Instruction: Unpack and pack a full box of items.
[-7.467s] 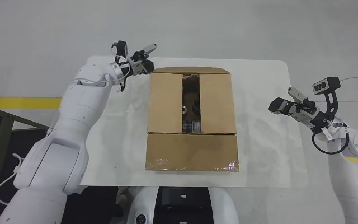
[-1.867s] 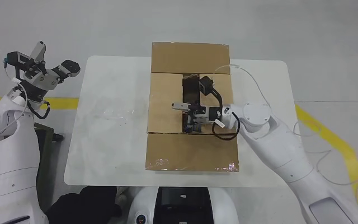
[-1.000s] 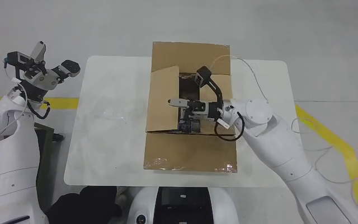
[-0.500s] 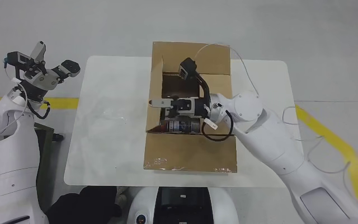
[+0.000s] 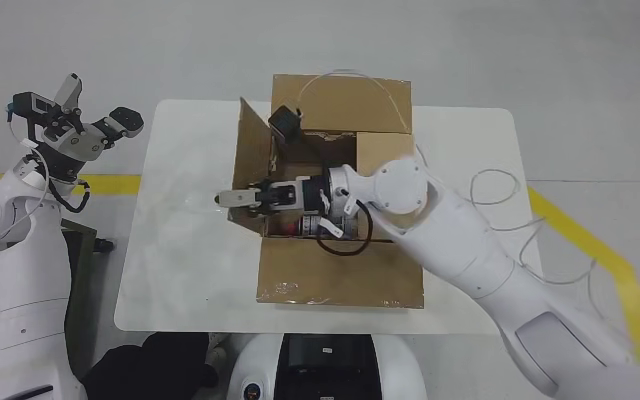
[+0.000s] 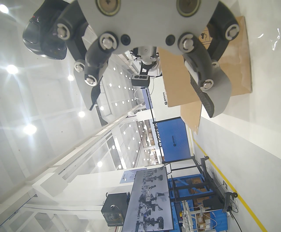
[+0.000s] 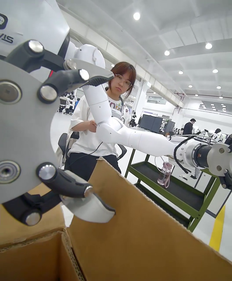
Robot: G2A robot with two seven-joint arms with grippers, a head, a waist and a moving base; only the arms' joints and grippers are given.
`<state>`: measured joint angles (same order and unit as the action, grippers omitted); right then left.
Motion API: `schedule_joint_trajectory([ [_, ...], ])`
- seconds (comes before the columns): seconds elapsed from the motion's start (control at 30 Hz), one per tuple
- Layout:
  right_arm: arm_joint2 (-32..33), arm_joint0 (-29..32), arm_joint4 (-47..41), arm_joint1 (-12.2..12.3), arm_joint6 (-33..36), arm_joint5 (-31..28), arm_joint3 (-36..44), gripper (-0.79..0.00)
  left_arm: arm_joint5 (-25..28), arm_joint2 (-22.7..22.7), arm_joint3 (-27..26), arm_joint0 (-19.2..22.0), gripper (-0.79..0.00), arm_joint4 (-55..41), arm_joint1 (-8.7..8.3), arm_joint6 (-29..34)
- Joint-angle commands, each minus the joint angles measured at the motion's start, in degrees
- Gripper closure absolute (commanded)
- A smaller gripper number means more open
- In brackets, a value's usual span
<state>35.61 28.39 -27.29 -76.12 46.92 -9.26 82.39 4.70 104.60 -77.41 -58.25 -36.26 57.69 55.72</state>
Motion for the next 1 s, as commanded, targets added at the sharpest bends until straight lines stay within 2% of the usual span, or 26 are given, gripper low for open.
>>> schedule_joint_trajectory([
  [0.0,-0.9,-0.8,1.3,-0.6,-0.4,-0.1,-0.7,-0.785,0.0,0.0,0.0,0.0,-0.785,0.0,0.0,0.0],
  [0.17,-3.9,-2.9,6.1,-2.5,-1.9,1.2,-1.7,-0.785,0.0,-0.1,-0.4,-0.2,-0.785,0.0,0.03,-0.6],
  [0.27,-4.7,-3.2,6.2,-3.5,-2.5,0.8,-2.8,-0.785,-0.6,-1.0,-2.7,-1.0,-0.785,-0.7,0.13,-2.0],
  [0.47,-5.9,-3.9,6.3,-5.3,-2.0,0.1,-5.4,-0.785,-1.0,-3.7,-4.9,-0.7,-0.785,-1.5,0.19,-0.3],
  [0.8,-7.1,-3.8,7.6,-7.7,-0.9,-0.3,-7.9,-0.785,-1.9,-8.7,-3.9,1.9,-0.785,-1.8,0.29,2.7],
  [0.97,-7.1,-3.5,8.2,-8.5,-0.2,-0.4,-8.5,-0.785,-1.2,-11.1,-2.5,2.6,-0.785,1.1,0.15,5.1],
])
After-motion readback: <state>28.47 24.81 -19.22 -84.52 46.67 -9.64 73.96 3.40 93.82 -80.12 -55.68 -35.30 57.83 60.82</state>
